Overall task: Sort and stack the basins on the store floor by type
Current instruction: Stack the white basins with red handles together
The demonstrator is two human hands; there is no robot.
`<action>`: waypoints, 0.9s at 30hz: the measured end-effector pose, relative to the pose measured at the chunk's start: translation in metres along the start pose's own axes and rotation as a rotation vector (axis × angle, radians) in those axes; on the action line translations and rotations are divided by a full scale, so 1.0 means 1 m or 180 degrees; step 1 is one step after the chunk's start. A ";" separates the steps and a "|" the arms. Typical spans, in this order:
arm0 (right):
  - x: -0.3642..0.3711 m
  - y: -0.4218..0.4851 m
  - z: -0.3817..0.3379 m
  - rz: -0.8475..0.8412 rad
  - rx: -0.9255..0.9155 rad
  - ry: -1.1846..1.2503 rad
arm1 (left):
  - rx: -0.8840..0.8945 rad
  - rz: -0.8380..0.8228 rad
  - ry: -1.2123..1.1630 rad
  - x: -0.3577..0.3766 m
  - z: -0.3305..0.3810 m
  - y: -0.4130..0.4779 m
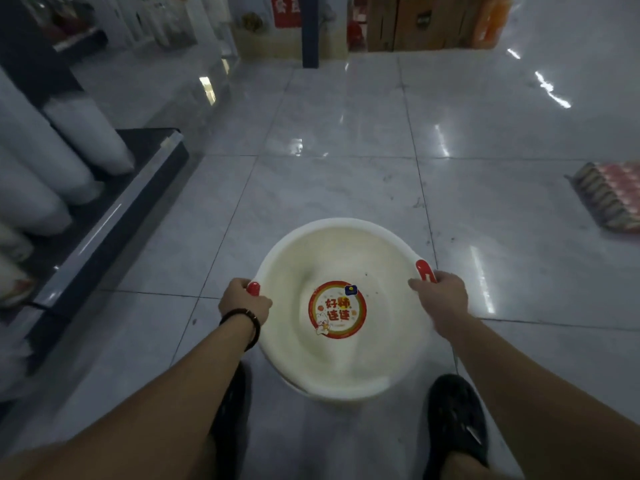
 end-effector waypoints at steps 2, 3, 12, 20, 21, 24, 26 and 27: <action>0.009 0.014 0.021 -0.0043 0.0101 -0.0023 | 0.0085 -0.0043 0.0205 0.020 -0.020 -0.003; 0.014 0.019 0.028 -0.0057 0.0115 -0.0039 | 0.0127 -0.0062 0.0280 0.029 -0.028 -0.004; 0.059 0.051 0.048 -0.0046 0.0381 -0.0509 | 0.0039 -0.0228 0.0633 0.079 -0.087 0.008; 0.075 0.041 0.078 -0.0020 0.0313 -0.0809 | 0.0131 -0.0336 0.0811 0.105 -0.103 0.017; 0.075 0.041 0.080 -0.0016 0.0249 -0.0874 | 0.0168 -0.0364 0.0848 0.107 -0.105 0.019; 0.071 0.044 0.083 -0.0003 0.0211 -0.0920 | 0.0258 -0.0411 0.0923 0.112 -0.105 0.026; 0.067 0.044 0.083 -0.0016 0.0222 -0.0918 | 0.0212 -0.0465 0.0924 0.116 -0.106 0.030; 0.065 0.044 0.082 -0.0013 0.0238 -0.0903 | 0.0179 -0.0494 0.0933 0.118 -0.106 0.031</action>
Point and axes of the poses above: each hand's wrist, its own y-axis towards the middle knuckle, its own x-axis out of the palm, z = x × y, the point moved 9 cm from there along y, towards the middle knuckle, and after that the axes turned 13 degrees about x, right-handed, at the moved point
